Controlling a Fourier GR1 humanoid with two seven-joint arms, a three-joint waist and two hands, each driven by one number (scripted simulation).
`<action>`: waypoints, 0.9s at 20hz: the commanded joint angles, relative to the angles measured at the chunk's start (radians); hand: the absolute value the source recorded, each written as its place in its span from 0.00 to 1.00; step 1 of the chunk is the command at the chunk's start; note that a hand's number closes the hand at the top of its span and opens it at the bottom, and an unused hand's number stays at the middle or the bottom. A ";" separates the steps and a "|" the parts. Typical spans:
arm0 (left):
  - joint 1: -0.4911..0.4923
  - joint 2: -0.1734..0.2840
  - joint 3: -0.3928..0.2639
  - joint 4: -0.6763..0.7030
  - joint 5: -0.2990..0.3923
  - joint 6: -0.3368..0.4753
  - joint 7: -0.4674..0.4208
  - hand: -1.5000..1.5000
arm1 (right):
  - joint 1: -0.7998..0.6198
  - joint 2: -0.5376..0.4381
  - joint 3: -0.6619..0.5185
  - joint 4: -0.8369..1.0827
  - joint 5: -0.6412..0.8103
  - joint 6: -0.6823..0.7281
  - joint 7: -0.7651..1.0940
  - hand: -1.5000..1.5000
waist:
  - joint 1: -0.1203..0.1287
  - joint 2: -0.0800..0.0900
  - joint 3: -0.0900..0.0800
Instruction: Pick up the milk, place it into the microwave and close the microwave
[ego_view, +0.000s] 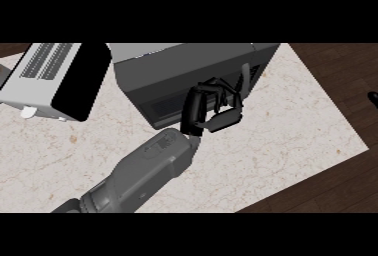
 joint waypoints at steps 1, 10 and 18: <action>-0.075 0.000 0.041 0.083 0.028 -0.027 0.018 1.00 | -0.004 -0.012 -0.014 0.002 -0.022 -0.005 0.013 0.00 | -0.012 0.014 -0.002; -0.070 0.000 0.020 0.097 0.059 -0.028 -0.016 1.00 | -0.015 -0.037 -0.005 -0.007 -0.081 0.040 0.033 0.00 | -0.009 0.017 0.001; -0.092 0.000 0.003 0.106 0.083 -0.030 -0.035 1.00 | -0.027 -0.066 0.002 -0.010 -0.129 0.066 0.060 0.00 | -0.006 0.016 0.001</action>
